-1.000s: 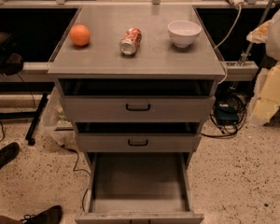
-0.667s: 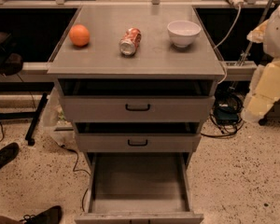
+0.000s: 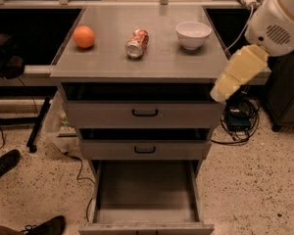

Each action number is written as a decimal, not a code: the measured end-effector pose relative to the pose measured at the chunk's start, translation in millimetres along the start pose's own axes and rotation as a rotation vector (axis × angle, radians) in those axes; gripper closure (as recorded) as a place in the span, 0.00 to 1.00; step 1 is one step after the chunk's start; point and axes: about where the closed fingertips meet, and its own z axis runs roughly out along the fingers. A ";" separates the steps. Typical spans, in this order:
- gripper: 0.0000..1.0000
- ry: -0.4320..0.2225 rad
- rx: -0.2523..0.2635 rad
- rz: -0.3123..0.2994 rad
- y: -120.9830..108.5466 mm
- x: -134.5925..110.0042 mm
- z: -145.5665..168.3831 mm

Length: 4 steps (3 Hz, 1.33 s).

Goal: Place coke can into bottom drawer

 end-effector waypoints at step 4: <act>0.00 -0.098 0.020 0.189 -12.2 -53.0 25.5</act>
Offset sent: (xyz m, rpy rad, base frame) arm 0.0268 0.0198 0.0030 0.0754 -0.0189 -0.0634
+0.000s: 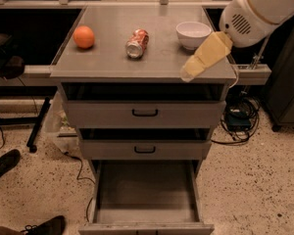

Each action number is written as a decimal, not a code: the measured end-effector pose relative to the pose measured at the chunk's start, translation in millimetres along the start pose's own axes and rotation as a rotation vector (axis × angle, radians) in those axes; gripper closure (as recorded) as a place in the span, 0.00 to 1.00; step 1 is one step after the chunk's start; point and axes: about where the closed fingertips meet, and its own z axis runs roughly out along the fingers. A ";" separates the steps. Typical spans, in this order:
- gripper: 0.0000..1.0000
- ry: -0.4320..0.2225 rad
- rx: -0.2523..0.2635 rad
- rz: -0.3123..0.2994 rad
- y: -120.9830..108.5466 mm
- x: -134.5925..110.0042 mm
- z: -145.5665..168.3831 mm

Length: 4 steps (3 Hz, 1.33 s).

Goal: Place coke can into bottom drawer

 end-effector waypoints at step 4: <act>0.00 -0.208 -0.092 0.086 13.2 -133.2 102.9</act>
Offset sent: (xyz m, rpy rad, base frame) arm 0.0791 0.1146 0.0202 0.2674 -0.0954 0.0514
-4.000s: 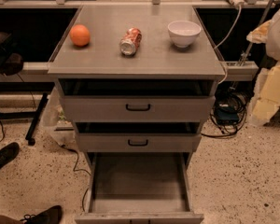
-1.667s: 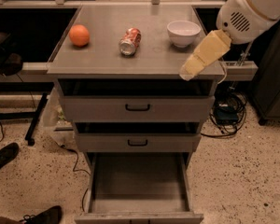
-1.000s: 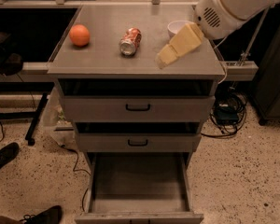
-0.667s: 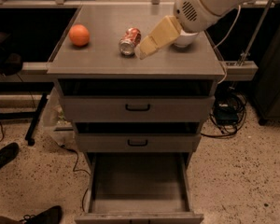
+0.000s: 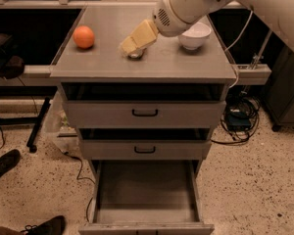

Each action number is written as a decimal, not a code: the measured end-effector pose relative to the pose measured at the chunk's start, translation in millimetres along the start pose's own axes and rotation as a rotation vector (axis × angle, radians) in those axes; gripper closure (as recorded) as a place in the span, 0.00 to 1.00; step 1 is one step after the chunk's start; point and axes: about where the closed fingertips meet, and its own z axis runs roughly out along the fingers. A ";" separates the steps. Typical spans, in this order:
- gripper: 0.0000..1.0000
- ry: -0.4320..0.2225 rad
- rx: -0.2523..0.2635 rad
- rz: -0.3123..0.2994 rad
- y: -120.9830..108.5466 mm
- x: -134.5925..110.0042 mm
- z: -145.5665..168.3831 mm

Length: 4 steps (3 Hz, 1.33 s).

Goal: Place coke can into bottom drawer

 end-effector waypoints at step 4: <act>0.00 0.032 0.074 0.186 -50.3 -11.4 94.5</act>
Offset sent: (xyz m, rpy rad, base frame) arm 0.0581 0.0059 -0.0458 0.0317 0.0746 -0.1415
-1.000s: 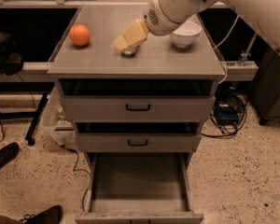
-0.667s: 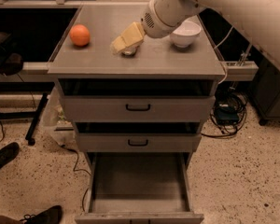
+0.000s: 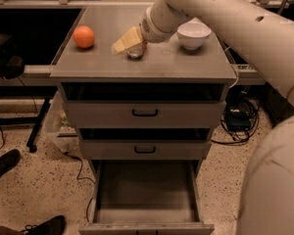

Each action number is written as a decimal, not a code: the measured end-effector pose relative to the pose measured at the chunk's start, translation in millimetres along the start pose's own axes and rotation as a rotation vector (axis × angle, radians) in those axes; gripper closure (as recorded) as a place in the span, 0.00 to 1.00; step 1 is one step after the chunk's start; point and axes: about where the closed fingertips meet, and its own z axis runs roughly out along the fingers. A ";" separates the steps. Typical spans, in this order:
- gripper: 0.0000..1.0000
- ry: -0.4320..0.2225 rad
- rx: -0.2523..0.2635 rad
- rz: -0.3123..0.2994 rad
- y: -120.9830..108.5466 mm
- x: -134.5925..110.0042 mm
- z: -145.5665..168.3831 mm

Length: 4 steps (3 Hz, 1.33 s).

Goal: Place coke can into bottom drawer

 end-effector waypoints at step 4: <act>0.00 0.098 0.117 0.253 -44.9 -25.4 61.6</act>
Offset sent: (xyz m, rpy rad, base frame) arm 0.0856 -0.0060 -0.0397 0.0131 0.1425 -0.2749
